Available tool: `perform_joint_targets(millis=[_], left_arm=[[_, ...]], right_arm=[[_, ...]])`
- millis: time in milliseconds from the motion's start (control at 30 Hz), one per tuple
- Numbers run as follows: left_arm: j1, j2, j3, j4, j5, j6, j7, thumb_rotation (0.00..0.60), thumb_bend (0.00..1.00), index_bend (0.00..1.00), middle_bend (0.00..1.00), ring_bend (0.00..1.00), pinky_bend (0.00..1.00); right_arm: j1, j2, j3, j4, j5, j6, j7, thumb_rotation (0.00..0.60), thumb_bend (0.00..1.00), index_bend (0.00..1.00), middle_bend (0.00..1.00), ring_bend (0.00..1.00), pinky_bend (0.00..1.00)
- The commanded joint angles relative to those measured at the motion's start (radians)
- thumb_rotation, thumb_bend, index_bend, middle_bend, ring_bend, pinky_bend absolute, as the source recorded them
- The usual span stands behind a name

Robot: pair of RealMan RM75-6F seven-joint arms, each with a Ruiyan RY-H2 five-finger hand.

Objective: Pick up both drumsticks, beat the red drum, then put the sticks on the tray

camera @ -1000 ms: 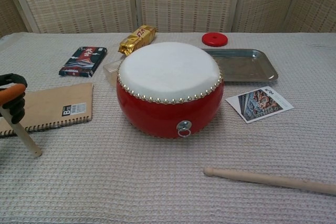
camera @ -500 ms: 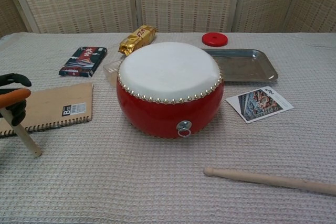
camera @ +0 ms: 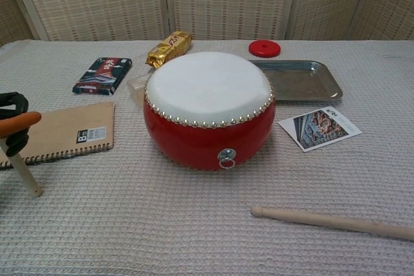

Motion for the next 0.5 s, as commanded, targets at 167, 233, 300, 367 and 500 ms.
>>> perform_joint_targets(millis=[167,233,300,367,500], left_arm=[[0.01,-0.027,0.011,0.027,0.016,0.026,0.039,0.6,0.25,0.76,0.93,0.84,0.86],[0.011,-0.034,0.019,0.04,0.024,0.028,0.038,0.6,0.25,0.77,0.94,0.85,0.87],[0.012,-0.042,0.029,0.058,0.034,0.028,0.034,0.6,0.25,0.77,0.94,0.85,0.88],[0.013,-0.051,0.036,0.079,0.044,0.031,0.03,0.6,0.25,0.77,0.94,0.85,0.88],[0.016,-0.075,0.048,0.126,0.051,0.031,0.007,0.6,0.25,0.78,0.94,0.85,0.87]], right_arm=[[-0.003,0.001,0.0,0.0,-0.001,0.005,0.004,0.6,0.12,0.15,0.18,0.03,0.12],[-0.004,0.002,0.0,0.0,-0.001,0.007,0.003,0.6,0.12,0.15,0.18,0.03,0.13],[-0.005,0.002,0.001,-0.001,0.0,0.009,0.002,0.6,0.12,0.15,0.18,0.03,0.13],[-0.006,0.003,0.0,-0.003,0.0,0.009,0.001,0.6,0.12,0.15,0.18,0.03,0.13],[-0.006,0.003,-0.001,-0.005,0.0,0.006,-0.001,0.6,0.12,0.15,0.18,0.03,0.13]])
